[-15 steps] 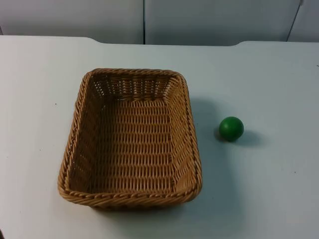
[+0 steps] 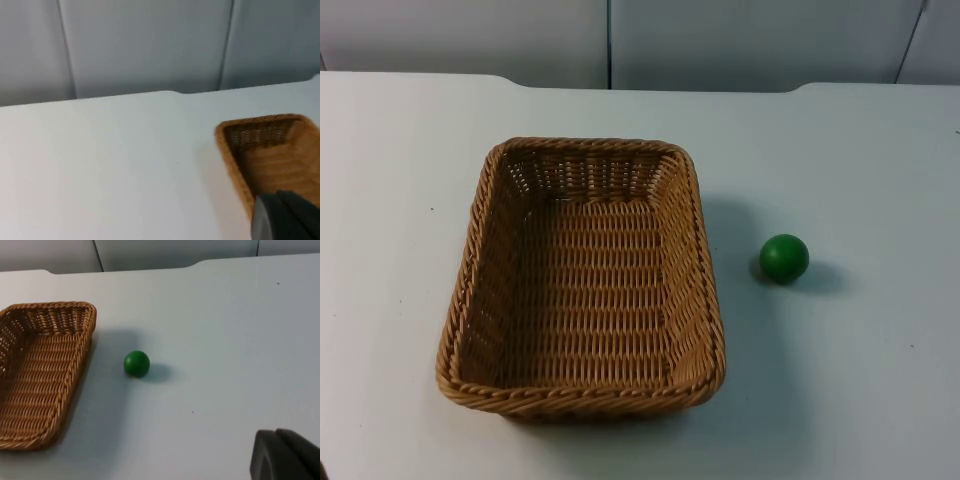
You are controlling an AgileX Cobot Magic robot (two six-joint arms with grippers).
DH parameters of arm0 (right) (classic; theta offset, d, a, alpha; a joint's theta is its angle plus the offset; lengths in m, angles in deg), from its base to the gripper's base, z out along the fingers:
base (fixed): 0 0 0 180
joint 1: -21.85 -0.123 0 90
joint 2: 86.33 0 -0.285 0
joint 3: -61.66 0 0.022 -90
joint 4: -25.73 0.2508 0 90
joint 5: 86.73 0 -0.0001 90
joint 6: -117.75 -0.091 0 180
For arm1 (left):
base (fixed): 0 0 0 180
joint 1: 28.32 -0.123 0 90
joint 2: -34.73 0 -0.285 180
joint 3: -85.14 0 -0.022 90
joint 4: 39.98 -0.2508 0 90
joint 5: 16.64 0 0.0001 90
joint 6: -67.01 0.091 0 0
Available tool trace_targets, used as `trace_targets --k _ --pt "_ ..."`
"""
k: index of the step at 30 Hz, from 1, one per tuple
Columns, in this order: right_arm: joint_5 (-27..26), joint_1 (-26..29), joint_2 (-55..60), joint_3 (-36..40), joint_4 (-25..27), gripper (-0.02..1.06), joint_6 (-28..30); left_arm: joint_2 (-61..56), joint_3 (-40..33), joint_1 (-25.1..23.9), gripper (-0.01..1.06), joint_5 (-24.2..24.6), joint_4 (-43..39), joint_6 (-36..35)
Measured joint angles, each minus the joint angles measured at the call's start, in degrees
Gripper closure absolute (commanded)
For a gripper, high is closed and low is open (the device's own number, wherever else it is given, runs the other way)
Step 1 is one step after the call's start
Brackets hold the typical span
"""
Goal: Pick up the basket with the left hand and place the ball into the basket with the right hand.
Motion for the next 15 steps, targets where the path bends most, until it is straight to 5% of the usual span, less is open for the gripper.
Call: trace_targets --k 5,15 --pt "0.0 0.0 0.0 0.0 0.0 1.05 0.0 15.2 2.9 0.0 1.05 2.6 11.9 3.0" --pt "0.0 0.0 0.0 0.0 0.0 1.05 0.0 47.1 8.0 0.0 1.05 7.6 38.2 20.0"
